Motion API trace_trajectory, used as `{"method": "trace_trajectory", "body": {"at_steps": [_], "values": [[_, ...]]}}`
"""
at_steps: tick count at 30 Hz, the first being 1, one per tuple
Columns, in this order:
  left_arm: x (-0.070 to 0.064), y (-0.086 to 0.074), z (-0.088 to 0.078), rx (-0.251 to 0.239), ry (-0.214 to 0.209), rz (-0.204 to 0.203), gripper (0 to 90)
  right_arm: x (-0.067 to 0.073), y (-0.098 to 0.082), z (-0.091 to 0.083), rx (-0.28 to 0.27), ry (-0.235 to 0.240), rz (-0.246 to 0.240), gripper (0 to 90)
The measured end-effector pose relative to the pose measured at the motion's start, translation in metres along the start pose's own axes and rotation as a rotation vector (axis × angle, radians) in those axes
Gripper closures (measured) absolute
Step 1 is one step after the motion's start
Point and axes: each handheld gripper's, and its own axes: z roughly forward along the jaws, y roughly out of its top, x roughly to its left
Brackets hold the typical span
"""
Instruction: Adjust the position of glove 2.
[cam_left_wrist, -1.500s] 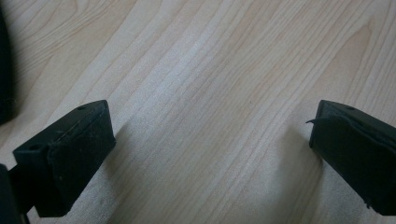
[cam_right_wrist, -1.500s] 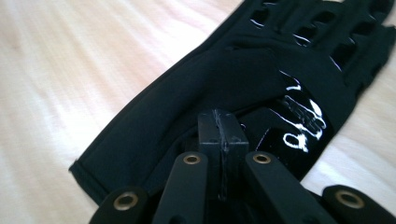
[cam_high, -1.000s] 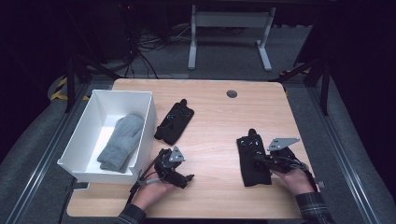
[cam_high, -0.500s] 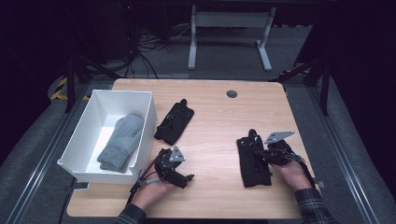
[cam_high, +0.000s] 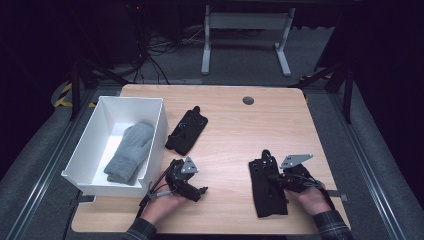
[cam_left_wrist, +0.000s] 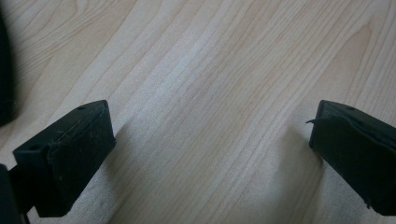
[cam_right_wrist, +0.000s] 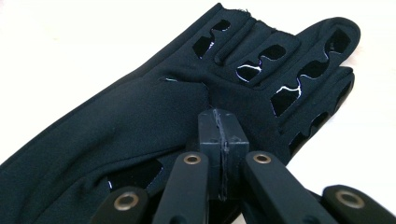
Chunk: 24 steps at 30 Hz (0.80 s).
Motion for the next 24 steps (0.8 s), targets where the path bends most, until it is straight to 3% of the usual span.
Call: {"method": "trace_trajectory", "body": {"at_steps": [3, 7, 10, 16, 18, 22, 24], "values": [[0.0, 0.0, 0.0, 0.0, 0.0, 0.0, 0.3, 0.01, -0.001, 0.0, 0.0, 0.0, -0.017, 90.0], [0.0, 0.0, 0.0, 0.0, 0.0, 0.0, 0.3, 0.011, 0.001, -0.002, -0.002, -0.007, -0.028, 88.9], [0.0, 0.0, 0.0, -0.001, 0.0, 0.0, 0.2, 0.009, 0.003, -0.01, -0.056, -0.017, -0.018, 80.9], [0.0, 0.0, 0.0, 0.0, 0.001, 0.001, 0.3, -0.008, -0.004, -0.017, -0.087, -0.079, 0.026, 60.7], [0.0, 0.0, 0.0, 0.0, 0.002, 0.001, 0.2, -0.021, -0.013, -0.02, -0.1, -0.124, 0.062, 49.7], [0.0, 0.0, 0.0, 0.0, 0.003, 0.001, 0.1, -0.041, -0.027, -0.025, -0.125, -0.191, 0.112, 38.3], [0.0, 0.0, 0.0, 0.0, 0.003, 0.001, 0.1, -0.048, -0.032, -0.025, -0.13, -0.202, 0.141, 33.1]]}}
